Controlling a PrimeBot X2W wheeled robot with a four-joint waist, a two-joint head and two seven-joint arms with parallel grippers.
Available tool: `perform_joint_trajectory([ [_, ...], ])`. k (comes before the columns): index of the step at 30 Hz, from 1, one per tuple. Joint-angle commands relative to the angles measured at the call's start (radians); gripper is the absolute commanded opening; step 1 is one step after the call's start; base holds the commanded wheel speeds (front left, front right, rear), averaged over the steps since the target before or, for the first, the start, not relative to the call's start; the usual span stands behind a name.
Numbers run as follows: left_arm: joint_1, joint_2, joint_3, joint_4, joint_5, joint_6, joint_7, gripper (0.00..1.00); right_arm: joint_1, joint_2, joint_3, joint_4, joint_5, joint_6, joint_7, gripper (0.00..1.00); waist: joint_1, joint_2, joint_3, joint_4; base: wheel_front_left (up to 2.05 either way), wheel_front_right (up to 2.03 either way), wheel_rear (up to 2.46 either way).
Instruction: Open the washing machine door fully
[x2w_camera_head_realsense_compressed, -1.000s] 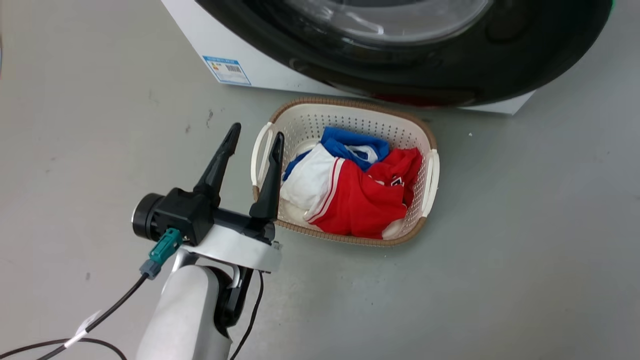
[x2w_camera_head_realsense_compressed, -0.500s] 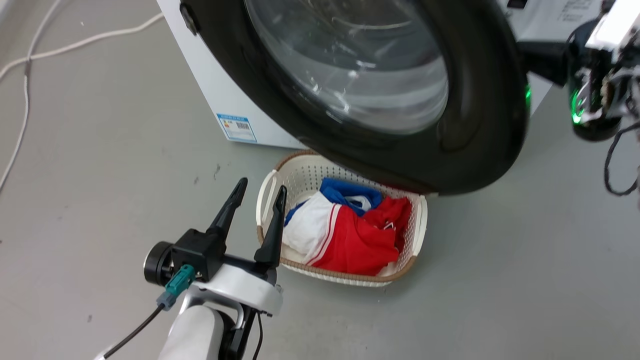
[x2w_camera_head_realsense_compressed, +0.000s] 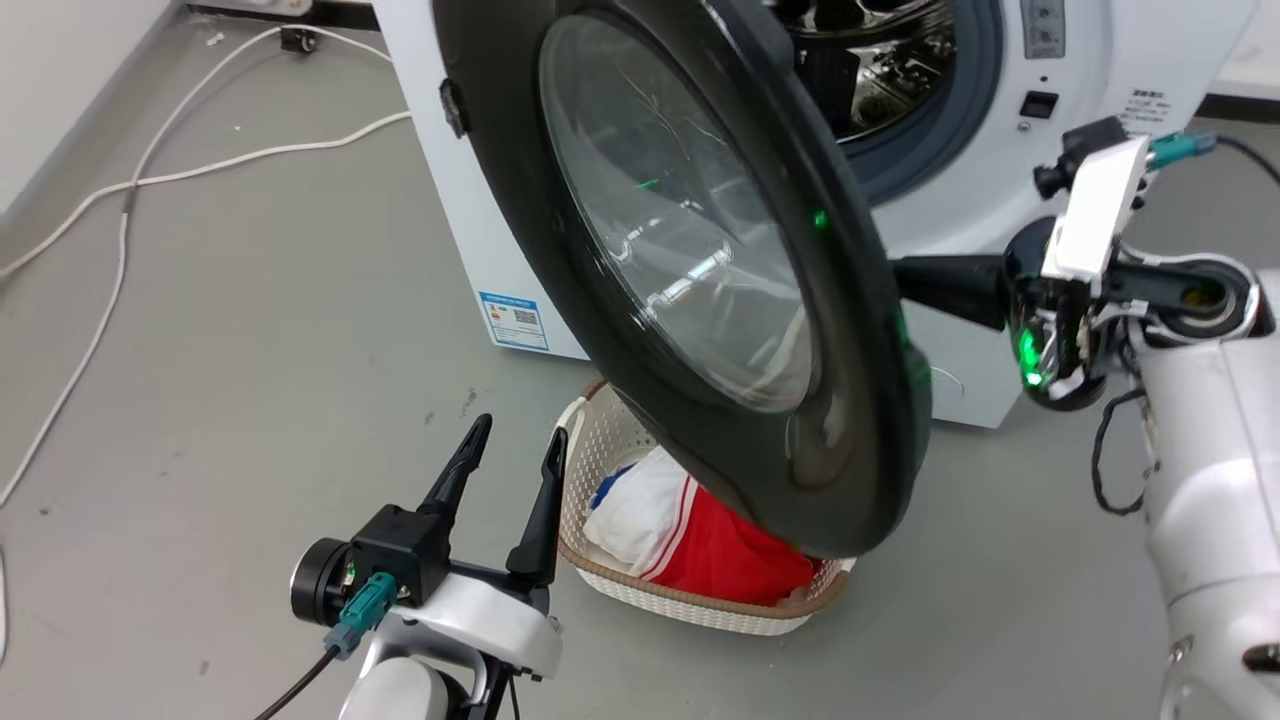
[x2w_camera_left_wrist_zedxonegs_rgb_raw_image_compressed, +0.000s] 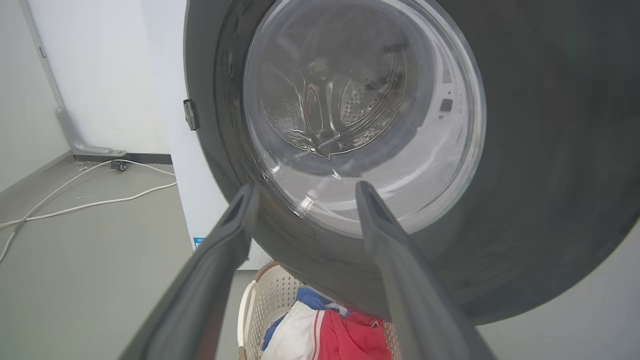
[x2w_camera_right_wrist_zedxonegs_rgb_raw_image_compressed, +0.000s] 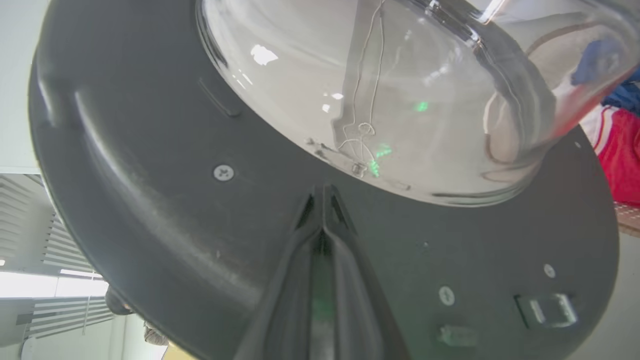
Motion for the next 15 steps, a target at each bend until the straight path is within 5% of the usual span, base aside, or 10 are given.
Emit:
perform_joint_trajectory([
  [1, 0.011, 0.000, -0.001, 0.002, 0.002, 0.004, -0.003, 1.00, 0.030, 0.014, 0.002, -0.019, 0.010, 0.000, 0.012, 0.00, 0.0002, 0.0000, -0.005, 0.010, 0.00, 0.00, 0.00],
  [10, 0.027, 0.000, 0.003, 0.007, 0.004, 0.004, -0.003, 1.00, 0.189, 0.052, 0.025, -0.199, 0.054, 0.000, 0.088, 0.00, 0.0002, 0.0000, -0.012, 0.042, 0.00, 0.00, 0.00],
  [15, 0.029, 0.000, 0.001, 0.014, -0.001, 0.003, -0.003, 1.00, 0.265, 0.052, 0.135, -0.264, 0.168, 0.000, 0.075, 0.00, 0.0002, 0.0000, -0.019, 0.052, 0.00, 0.00, 0.00],
])
